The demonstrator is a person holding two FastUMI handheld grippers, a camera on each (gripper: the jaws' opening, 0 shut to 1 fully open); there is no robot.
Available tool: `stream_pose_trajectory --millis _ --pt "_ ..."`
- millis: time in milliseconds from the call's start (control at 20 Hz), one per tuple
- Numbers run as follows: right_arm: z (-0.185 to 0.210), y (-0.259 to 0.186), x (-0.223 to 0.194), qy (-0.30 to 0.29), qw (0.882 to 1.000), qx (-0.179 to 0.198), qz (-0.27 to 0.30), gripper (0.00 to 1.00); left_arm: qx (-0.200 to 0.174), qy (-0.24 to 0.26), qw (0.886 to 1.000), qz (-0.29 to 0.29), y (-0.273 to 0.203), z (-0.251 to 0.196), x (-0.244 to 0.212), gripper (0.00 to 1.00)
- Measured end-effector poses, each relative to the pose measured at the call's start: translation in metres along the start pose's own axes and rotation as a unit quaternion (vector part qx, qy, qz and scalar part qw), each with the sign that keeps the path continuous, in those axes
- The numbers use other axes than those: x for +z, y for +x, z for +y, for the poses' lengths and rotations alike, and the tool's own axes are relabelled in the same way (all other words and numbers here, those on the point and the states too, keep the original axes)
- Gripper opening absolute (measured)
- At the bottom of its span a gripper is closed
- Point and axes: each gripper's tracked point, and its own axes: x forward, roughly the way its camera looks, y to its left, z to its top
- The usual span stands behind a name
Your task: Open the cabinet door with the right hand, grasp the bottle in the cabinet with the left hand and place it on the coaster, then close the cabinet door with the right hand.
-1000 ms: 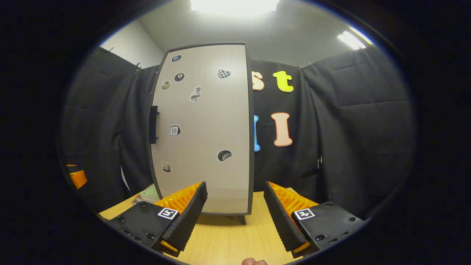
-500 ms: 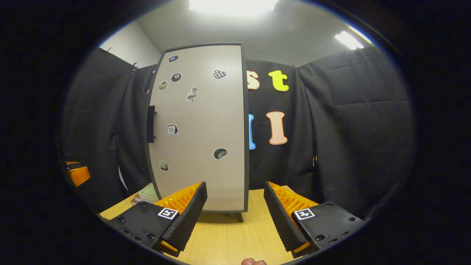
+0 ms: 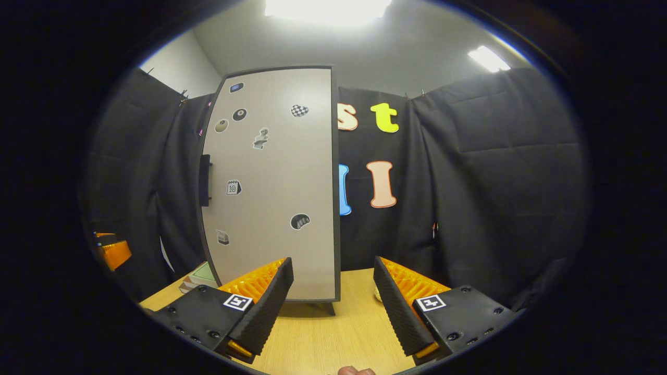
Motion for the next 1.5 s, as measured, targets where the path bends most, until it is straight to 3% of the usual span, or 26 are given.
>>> stream_pose_trajectory --millis 400,600,800,1100,1500 --pt "0.029 0.034 0.050 -0.007 0.999 0.032 -0.024 0.98 0.039 -0.026 0.998 0.037 -0.022 0.023 -0.038 0.87" --pt "0.071 0.056 0.081 0.003 0.996 0.083 -0.029 0.98 0.068 -0.045 0.996 0.046 -0.032 0.041 -0.046 0.90" --pt "0.111 0.080 0.110 0.003 0.992 0.122 -0.026 0.97 0.086 -0.053 0.994 0.036 -0.040 0.051 -0.040 0.87" --pt "0.170 0.107 0.154 -0.017 0.986 0.160 -0.053 0.98 0.121 -0.080 0.988 0.056 -0.056 0.071 -0.060 0.87" --pt "0.247 0.126 0.160 -0.026 0.981 0.189 -0.049 0.98 0.194 -0.096 0.974 0.067 -0.090 0.122 -0.079 0.87"
